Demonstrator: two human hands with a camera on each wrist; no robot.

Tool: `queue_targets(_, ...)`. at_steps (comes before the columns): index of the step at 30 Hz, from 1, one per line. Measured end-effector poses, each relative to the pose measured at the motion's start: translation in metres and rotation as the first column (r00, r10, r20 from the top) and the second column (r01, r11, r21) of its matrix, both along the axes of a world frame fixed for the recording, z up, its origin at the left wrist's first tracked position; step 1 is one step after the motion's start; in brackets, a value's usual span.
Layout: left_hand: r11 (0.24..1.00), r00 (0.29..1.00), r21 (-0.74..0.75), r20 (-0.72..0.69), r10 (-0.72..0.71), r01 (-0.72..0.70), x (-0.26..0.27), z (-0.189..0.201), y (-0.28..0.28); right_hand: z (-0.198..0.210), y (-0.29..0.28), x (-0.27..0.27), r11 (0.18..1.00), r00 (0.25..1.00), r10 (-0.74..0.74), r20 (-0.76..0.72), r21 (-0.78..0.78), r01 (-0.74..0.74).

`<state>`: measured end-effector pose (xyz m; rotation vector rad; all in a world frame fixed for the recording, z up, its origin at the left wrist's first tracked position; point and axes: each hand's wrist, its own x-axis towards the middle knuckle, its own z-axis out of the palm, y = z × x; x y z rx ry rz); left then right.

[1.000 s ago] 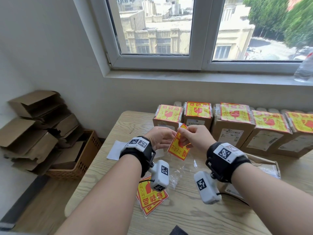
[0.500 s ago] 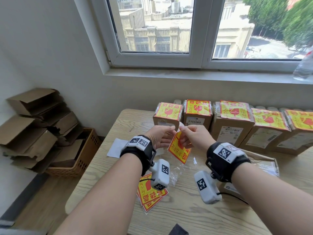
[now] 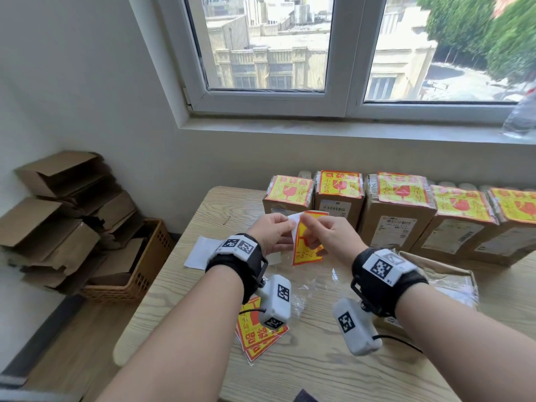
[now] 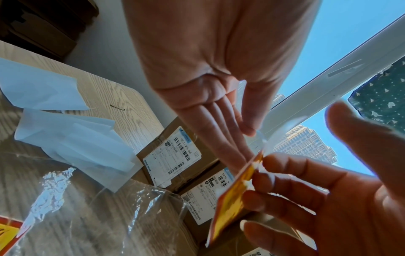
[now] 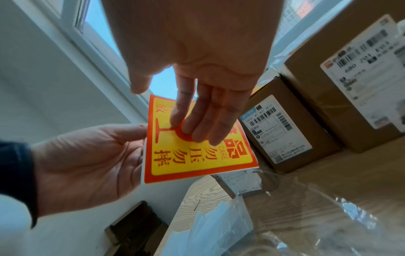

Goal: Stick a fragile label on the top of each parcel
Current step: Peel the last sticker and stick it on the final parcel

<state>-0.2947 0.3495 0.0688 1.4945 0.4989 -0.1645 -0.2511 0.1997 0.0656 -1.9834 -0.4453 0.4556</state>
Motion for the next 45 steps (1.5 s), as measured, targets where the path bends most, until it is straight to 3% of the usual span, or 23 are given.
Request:
queue_targets(4,1.000,0.999,0.001,0.036,-0.027,0.027,-0.001,0.003,0.002,0.001,0.002,0.000,0.987,0.985,0.065,0.162,-0.157,-0.040)
queue_targets(8,1.000,0.999,-0.010,0.037,0.023,-0.023,-0.004,0.005,0.008,-0.002,0.006,0.003,0.998,0.997,0.027,0.076,-0.059,-0.022)
queue_targets(12,0.995,0.996,-0.054,0.018,0.088,-0.087,-0.006,0.009,0.029,0.004,0.009,0.006,1.000,0.997,-0.013,0.082,-0.003,0.013)
queue_targets(19,0.979,0.981,0.063,-0.007,0.195,-0.194,-0.009,0.013,0.097,0.018,0.008,0.024,0.987,0.991,-0.128,0.043,0.104,0.122)
queue_targets(24,0.872,0.884,0.229,-0.079,0.460,-0.433,-0.021,-0.015,0.141,0.010,0.009,0.038,0.978,0.980,-0.199,0.020,0.073,0.197)
queue_targets(27,0.841,0.838,0.193,-0.119,0.532,-0.506,-0.016,-0.032,0.150,0.007,0.015,0.042,0.974,0.976,-0.218,-0.003,0.067,0.218)
queue_targets(35,0.881,0.845,0.106,-0.250,0.473,-0.461,0.014,-0.054,0.132,-0.002,0.027,0.044,0.977,0.977,-0.212,0.009,0.001,0.212)
queue_targets(42,0.962,0.884,0.077,-0.380,0.271,-0.262,0.025,-0.068,0.108,-0.009,0.021,0.045,0.975,0.975,-0.221,0.007,-0.016,0.222)
queue_targets(45,0.962,0.890,0.121,-0.365,0.274,-0.246,0.026,-0.063,0.105,-0.009,0.013,0.046,0.973,0.973,-0.231,0.011,-0.012,0.232)
